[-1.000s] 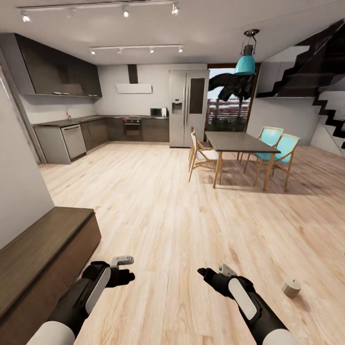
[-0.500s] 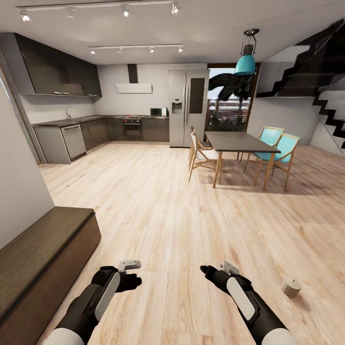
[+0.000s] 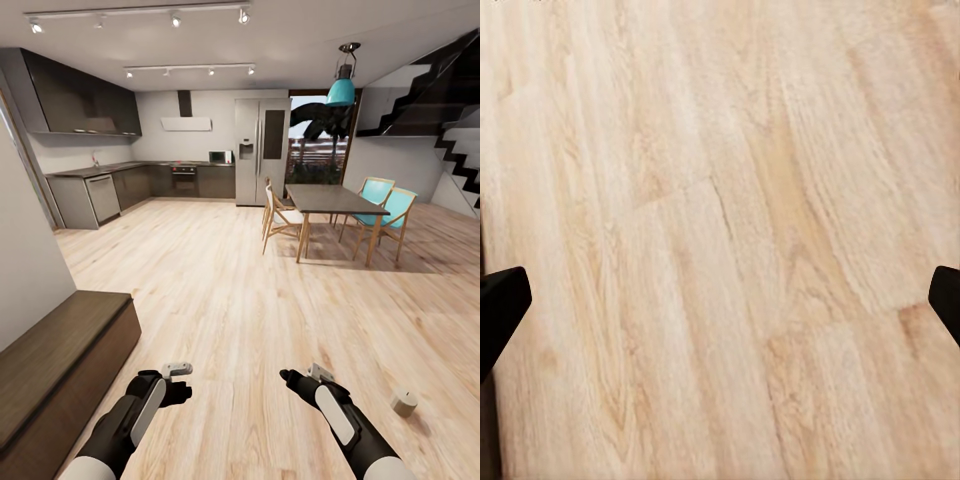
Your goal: Place each of the two pumpkins and all three candles from the living room inside a cabinet in the living room (use any cabinet), then make sure every cabinet is closed, and position the cauldron so it is next to a table in the living room.
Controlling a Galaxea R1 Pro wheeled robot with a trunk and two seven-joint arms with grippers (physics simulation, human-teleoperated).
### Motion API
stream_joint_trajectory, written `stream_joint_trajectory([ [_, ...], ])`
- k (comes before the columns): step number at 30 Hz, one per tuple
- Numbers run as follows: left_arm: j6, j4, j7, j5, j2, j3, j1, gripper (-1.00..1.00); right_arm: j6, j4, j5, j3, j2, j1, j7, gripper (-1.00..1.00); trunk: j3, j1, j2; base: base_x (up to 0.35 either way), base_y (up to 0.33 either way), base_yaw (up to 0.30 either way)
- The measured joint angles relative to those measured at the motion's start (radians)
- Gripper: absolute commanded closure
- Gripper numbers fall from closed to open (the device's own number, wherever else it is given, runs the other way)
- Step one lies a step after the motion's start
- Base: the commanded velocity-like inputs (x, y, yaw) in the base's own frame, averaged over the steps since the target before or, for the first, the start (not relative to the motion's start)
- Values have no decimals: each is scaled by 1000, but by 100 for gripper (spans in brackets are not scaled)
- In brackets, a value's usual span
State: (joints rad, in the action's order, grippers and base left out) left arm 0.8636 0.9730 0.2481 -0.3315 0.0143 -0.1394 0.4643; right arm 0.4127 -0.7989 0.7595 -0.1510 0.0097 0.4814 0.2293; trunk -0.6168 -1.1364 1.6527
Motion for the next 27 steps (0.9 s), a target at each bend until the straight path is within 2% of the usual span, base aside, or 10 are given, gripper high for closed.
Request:
stream_joint_trajectory([
  [15, 1, 0, 0, -1, 0, 0, 0, -100, 4, 1, 0, -1, 1, 0, -1, -100, 47, 58, -105, 0, 0, 0],
  [22, 1, 9, -1, 2, -1, 0, 0, -100, 7, 0, 0, -1, 0, 0, -1, -100, 47, 58, -105, 12, 0, 0],
  [27, 0, 4, -1, 3, -2, 0, 0, -100, 10, 0, 1, 0, -3, 0, -1, -100, 47, 58, -105, 240, 0, 0],
])
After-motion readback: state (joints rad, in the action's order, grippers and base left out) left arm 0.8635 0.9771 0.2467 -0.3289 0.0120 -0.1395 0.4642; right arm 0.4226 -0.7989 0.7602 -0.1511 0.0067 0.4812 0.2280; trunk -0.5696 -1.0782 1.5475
